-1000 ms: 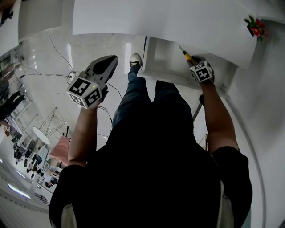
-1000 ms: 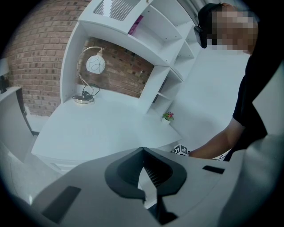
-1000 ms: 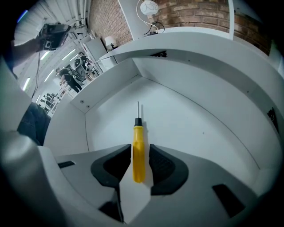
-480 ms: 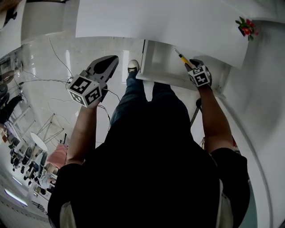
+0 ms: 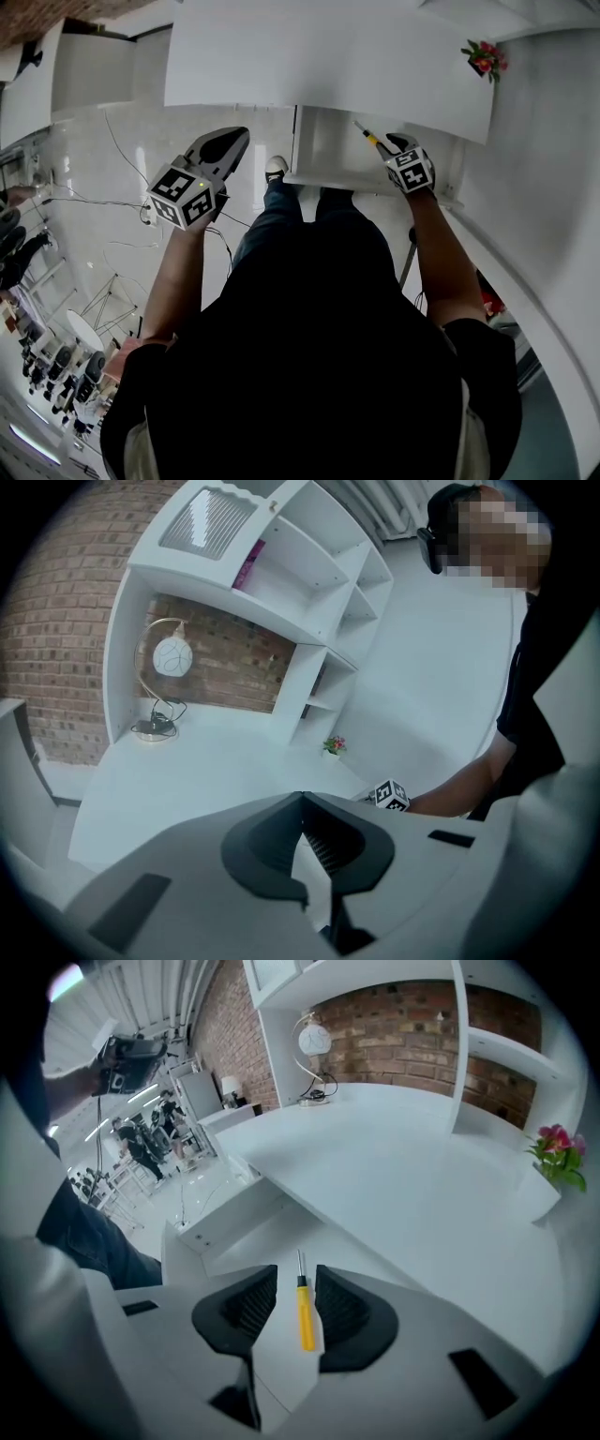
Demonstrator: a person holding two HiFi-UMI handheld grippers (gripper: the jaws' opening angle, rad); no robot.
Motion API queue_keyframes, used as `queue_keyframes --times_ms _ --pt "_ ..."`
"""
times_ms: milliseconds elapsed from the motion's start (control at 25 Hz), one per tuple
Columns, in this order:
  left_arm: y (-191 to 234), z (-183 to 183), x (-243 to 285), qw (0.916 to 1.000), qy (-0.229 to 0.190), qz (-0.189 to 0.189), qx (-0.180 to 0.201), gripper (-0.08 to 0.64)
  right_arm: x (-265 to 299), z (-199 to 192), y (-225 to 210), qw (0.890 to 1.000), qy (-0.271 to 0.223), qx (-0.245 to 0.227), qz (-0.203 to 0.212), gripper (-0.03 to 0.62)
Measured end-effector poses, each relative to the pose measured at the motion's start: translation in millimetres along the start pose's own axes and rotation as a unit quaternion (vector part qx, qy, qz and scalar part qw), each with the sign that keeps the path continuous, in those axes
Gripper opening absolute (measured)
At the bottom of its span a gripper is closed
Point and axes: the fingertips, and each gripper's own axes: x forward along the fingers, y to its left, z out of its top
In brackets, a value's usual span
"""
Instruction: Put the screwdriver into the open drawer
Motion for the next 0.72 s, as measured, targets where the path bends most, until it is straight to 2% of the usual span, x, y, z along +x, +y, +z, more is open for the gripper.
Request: queue_keyframes --times_ms 440,720 --pt "-28.5 35.6 -17.2 0.9983 -0.023 -0.030 0.045 0.017 -81.2 34.1 0.8 0.994 -0.067 0.079 -0.039 0.132" --pt "-42.9 49.5 -33.7 0.9961 -0.029 -0.051 0.066 0.017 -144.5 70.6 15.6 0.985 -0.135 0.084 -0.066 0.124"
